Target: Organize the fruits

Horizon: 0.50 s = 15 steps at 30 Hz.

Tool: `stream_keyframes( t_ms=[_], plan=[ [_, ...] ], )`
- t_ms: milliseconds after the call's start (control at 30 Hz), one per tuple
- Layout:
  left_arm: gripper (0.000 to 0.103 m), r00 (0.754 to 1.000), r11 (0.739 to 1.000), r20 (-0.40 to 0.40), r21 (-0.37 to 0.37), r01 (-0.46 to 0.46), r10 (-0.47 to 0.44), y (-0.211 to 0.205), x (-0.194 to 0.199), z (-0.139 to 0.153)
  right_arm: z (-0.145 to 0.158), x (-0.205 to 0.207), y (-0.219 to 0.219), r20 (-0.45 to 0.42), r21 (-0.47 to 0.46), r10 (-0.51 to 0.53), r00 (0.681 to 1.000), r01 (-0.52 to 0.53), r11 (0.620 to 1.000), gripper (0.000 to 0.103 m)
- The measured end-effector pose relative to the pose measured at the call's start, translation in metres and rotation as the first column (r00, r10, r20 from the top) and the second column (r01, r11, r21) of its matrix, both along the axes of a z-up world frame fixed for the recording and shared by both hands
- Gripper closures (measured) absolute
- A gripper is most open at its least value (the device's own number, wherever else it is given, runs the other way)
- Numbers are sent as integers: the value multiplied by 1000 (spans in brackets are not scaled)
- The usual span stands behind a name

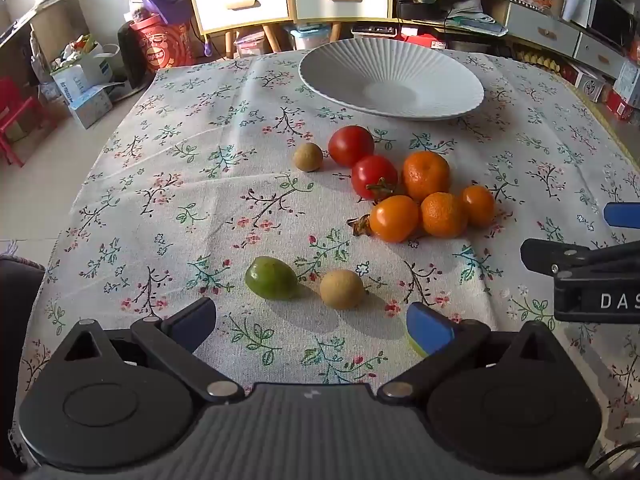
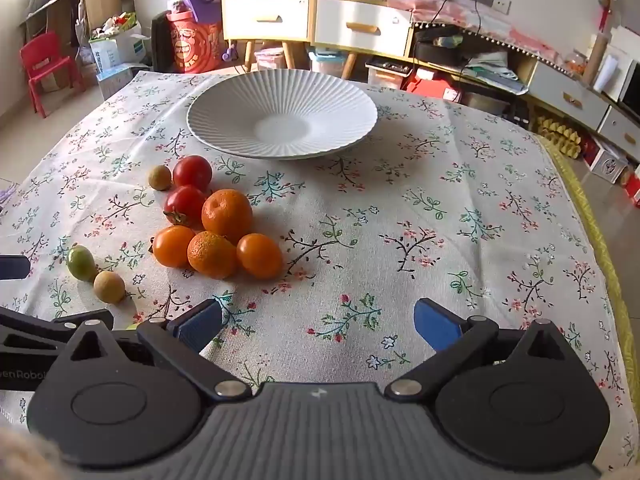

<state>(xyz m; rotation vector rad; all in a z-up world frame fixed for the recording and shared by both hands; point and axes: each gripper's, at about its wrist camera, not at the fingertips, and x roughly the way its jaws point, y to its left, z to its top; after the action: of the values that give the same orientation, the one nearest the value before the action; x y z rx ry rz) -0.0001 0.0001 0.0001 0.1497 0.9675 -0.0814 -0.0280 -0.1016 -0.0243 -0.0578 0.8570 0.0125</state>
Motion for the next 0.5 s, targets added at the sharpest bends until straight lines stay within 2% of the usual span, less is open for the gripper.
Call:
stream_keyframes(
  t_ms=[500],
  plan=[
    [0, 1000, 1000, -4, -8, -2, 2, 1, 0, -1, -3, -2, 3, -6, -4, 14, 1000, -14, 1000, 1]
  ],
)
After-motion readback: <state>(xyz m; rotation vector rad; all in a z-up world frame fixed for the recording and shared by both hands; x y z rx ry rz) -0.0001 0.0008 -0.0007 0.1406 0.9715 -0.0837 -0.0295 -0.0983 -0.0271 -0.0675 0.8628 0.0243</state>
